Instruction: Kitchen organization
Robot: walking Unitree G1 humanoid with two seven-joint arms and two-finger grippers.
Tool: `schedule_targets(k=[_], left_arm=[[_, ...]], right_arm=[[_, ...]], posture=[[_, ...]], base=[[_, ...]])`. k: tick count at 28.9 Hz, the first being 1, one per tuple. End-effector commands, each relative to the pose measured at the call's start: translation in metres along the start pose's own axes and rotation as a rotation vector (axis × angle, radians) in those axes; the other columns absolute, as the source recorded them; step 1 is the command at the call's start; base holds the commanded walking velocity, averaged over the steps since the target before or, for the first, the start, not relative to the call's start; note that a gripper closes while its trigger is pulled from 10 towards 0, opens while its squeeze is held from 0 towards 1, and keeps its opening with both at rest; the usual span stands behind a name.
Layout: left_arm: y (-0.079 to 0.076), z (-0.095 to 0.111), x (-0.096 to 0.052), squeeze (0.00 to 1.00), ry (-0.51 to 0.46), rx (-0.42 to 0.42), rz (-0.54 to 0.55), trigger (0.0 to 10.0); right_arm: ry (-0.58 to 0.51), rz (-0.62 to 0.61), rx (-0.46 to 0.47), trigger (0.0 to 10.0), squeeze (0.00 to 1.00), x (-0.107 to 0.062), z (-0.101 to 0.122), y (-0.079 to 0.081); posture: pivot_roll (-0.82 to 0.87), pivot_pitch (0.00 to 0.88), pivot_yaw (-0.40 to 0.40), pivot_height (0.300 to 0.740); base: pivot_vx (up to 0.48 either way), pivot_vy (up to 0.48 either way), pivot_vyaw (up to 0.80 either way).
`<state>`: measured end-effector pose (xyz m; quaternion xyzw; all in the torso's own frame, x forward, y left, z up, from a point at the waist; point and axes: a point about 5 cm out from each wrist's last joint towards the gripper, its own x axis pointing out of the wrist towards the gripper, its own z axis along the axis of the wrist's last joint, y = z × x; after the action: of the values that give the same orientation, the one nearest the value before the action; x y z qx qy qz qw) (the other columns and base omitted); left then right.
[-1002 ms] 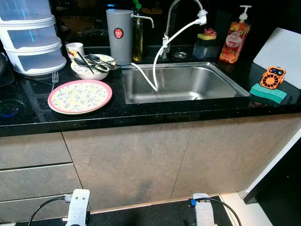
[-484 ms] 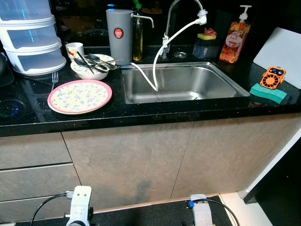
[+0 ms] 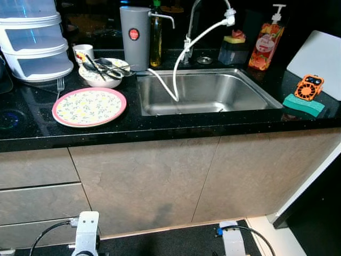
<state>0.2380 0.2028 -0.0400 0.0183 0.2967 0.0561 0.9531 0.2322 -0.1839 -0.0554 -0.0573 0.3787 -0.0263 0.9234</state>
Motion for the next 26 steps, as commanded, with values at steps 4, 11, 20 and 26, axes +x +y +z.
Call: schedule_targets(k=[4, 11, 20, 26], left_arm=[[0.003, -0.007, -0.002, 0.00, 0.028, -0.001, 0.013, 10.0], [-0.002, -0.007, -0.003, 0.00, 0.012, 0.008, -0.026, 10.0], [-0.004, -0.011, -0.004, 0.00, 0.029, 0.037, -0.032, 10.0], [-0.001, -0.012, -0.004, 0.00, 0.038, 0.028, -0.006, 10.0]], right_arm=[[0.026, 0.001, -0.003, 10.0, 0.00, -0.001, -0.005, 0.001], [-0.006, 0.025, 0.023, 10.0, 0.00, -0.001, -0.002, 0.007], [-0.025, 0.053, 0.005, 10.0, 0.00, 0.000, 0.005, 0.022], [-0.004, 0.006, -0.035, 10.0, 0.00, 0.000, 0.000, 0.015]], posture=[[0.00, 0.139, -0.028, 0.740], [0.00, 0.141, -0.028, 0.740], [0.00, 0.134, -0.029, 0.740], [0.00, 0.144, -0.027, 0.740]], base=[[0.000, 0.000, 0.00], [0.000, 0.000, 0.00], [0.000, 0.000, 0.00], [0.000, 0.000, 0.00]])
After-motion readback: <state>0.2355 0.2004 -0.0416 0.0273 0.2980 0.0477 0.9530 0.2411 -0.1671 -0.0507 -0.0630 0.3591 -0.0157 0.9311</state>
